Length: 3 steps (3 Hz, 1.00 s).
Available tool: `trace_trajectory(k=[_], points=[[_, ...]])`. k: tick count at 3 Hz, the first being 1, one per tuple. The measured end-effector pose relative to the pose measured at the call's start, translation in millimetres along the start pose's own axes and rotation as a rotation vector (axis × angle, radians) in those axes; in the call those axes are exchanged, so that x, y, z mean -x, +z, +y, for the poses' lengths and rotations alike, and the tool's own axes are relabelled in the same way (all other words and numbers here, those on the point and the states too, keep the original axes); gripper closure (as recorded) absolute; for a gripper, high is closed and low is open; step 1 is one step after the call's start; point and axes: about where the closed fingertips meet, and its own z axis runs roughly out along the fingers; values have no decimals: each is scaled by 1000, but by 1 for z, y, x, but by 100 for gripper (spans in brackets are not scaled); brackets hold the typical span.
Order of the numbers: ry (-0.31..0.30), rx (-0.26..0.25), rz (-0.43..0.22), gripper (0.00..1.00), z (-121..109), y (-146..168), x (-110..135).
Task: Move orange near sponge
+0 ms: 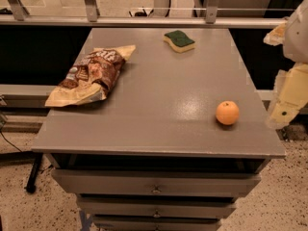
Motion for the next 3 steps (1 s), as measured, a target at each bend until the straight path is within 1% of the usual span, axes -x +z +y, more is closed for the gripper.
trace_trajectory(k=[1,2,3], points=[[0,0,0,0,0,0,0],[56,27,-24,0,0,31,-8],[148,74,-79,0,0,75,-22]])
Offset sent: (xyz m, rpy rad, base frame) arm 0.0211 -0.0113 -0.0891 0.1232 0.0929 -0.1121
